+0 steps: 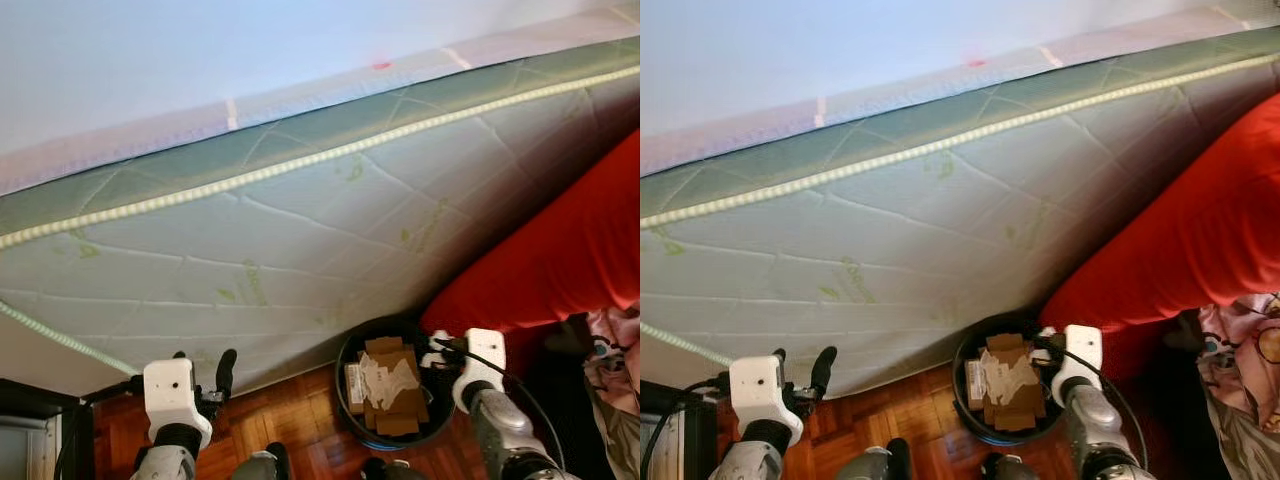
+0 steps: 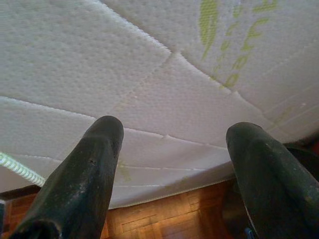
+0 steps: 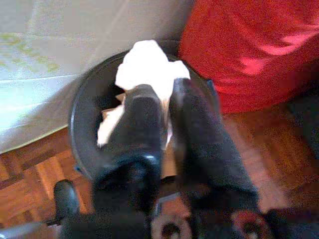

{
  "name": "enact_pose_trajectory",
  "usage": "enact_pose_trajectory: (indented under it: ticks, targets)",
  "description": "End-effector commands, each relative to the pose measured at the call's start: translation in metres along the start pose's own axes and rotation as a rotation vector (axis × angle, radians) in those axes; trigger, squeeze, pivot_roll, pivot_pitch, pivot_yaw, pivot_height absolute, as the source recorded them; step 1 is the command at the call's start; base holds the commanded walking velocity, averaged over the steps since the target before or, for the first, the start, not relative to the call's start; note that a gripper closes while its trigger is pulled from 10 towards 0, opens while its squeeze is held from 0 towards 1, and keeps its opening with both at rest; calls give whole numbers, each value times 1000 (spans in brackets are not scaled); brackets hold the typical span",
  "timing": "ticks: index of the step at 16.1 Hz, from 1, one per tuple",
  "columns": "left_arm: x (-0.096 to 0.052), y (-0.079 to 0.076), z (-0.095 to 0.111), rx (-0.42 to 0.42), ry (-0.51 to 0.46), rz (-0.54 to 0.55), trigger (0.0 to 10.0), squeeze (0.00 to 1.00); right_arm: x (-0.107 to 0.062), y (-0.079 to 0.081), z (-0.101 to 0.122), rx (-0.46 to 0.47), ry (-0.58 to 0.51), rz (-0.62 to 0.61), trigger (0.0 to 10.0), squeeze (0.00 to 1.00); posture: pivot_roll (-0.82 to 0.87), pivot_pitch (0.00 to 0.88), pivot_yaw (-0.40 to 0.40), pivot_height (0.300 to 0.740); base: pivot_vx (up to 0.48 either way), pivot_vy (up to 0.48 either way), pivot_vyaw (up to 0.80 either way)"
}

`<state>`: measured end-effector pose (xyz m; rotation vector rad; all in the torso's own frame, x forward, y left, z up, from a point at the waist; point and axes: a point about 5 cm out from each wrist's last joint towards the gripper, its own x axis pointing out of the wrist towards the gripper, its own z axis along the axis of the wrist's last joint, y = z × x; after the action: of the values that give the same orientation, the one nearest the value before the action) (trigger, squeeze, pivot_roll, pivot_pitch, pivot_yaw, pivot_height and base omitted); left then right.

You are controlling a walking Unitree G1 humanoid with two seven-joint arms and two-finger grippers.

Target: Clean up the room

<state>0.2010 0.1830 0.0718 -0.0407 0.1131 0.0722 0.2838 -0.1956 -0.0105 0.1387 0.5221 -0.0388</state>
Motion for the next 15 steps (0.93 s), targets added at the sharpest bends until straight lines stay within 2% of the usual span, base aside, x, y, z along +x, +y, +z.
enact_pose_trajectory:
  ticks: [1, 4, 6, 7, 8, 9, 12, 13, 14, 15]
  targets:
    - [-5, 3, -4, 20, 27, 13, 10000, 0, -3, 0, -11, 22, 44, 11, 10000, 973, 151, 291, -7, 740, 0, 0, 0]
    - [-6, 2, -4, 19, 35, 15, 10000, 0, -3, 4, -13, 9, 57, 45, 10000, 965, 151, 292, -7, 740, 0, 0, 0]
    - [-6, 2, -4, 19, 37, 16, 10000, 0, -3, 4, -14, 4, 63, 44, 10000, 1000, 150, 292, -8, 740, 0, 0, 0]
    - [-5, 3, -5, 19, 38, 17, 10000, 0, -4, 2, -16, 1, 70, 33, 10000, 973, 151, 291, -9, 740, 0, 0, 0]
    - [-4, 3, -6, 19, 43, 18, 10000, 0, -5, -1, -17, -1, 72, 27, 10000, 141, 147, 281, -12, 740, 0, 0, 0]
    - [-3, 4, -9, 17, 50, 22, 10000, 0, -5, -4, -17, 2, 66, 18, 10000, 0, 146, 271, -15, 740, 0, 0, 0]
    - [1, 14, -30, 27, 109, 50, 10000, 0, -8, -12, -16, -2, 27, -18, 10000, 0, 117, 185, -19, 740, 0, 0, 0]
    - [3, 15, -31, 27, 111, 51, 10000, 0, -8, -13, -15, -8, 17, -19, 10000, 0, 117, 185, -19, 740, 0, 0, 0]
    - [11, 16, -30, 24, 95, 50, 10000, 0, -8, -13, -10, 0, -27, -19, 10000, 0, 89, 110, -13, 740, 0, 0, 0]
    - [17, 16, -27, 26, 79, 41, 10000, 0, -9, -11, -6, -33, -83, 21, 10000, 0, 78, 76, -8, 740, 0, 0, 0]
